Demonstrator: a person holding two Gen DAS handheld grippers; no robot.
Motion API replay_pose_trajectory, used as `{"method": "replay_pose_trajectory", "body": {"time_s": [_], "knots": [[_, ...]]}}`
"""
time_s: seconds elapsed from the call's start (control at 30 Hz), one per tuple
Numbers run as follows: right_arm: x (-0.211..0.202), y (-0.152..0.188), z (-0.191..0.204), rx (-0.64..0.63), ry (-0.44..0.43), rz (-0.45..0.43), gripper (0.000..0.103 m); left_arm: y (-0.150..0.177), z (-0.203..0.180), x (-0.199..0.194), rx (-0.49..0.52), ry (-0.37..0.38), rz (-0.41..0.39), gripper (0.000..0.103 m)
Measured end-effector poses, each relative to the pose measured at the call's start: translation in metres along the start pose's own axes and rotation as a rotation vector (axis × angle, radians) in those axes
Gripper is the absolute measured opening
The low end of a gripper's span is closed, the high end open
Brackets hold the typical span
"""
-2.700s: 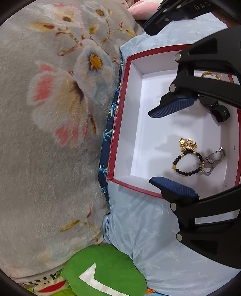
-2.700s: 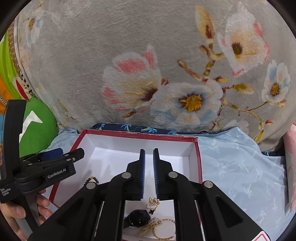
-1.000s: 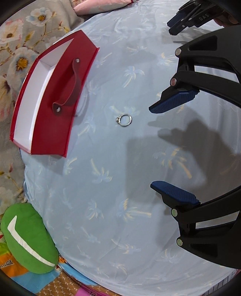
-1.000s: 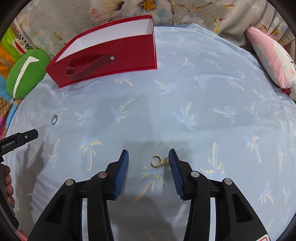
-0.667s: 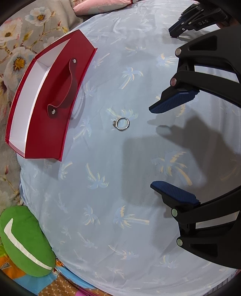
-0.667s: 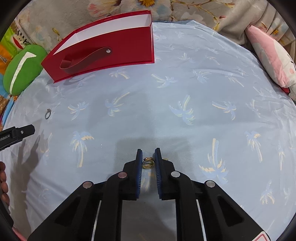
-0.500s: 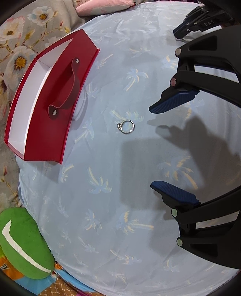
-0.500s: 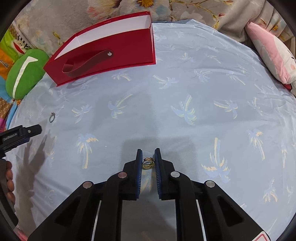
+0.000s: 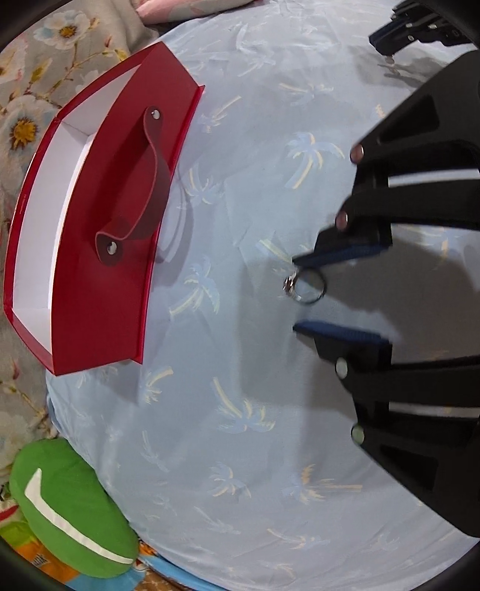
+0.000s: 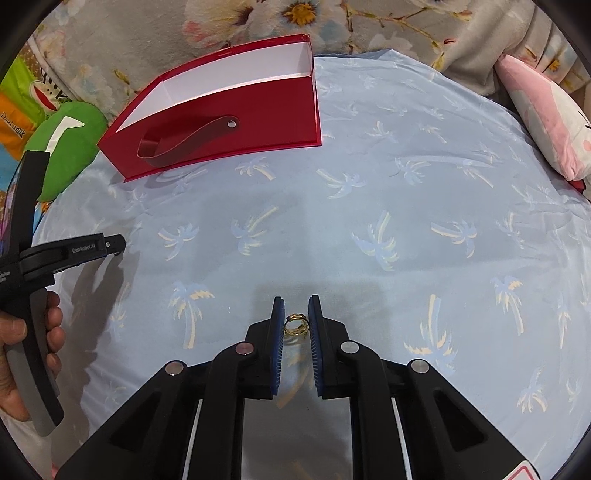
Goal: Organize jewelry
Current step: 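Grasp the gold ring with the right gripper while the left grasps the silver ring, then carry both rings over the red box with both grippers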
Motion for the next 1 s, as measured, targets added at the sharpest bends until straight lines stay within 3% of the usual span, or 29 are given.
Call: {"method": "replay_pose_trajectory", "body": {"time_s": [0.4, 0.73, 1.0], "knots": [[-0.008, -0.016, 0.017, -0.026, -0.026, -0.026, 0.012, 0.02, -0.003, -0.025, 0.019, 0.076, 0.01, 0.018], [-0.02, -0.027, 0.04, -0.056, -0.07, -0.055, 0.012, 0.009, 0.017, -0.077, -0.007, 0.114, -0.078, 0.018], [-0.045, -0.053, 0.058, -0.08, -0.101, -0.14, 0.012, -0.01, 0.039, -0.114, -0.042, 0.124, -0.159, 0.018]]}}
Point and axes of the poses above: each gripper's, at about its wrist camera, not at the fingertips, and x roughly the way its jaws point, z to its left, y to its underside, the point moved 2 cm from there along x, roughly the way its jaws point, and after that the axes turned 4 degrees about -z, right-handed, at the moved point
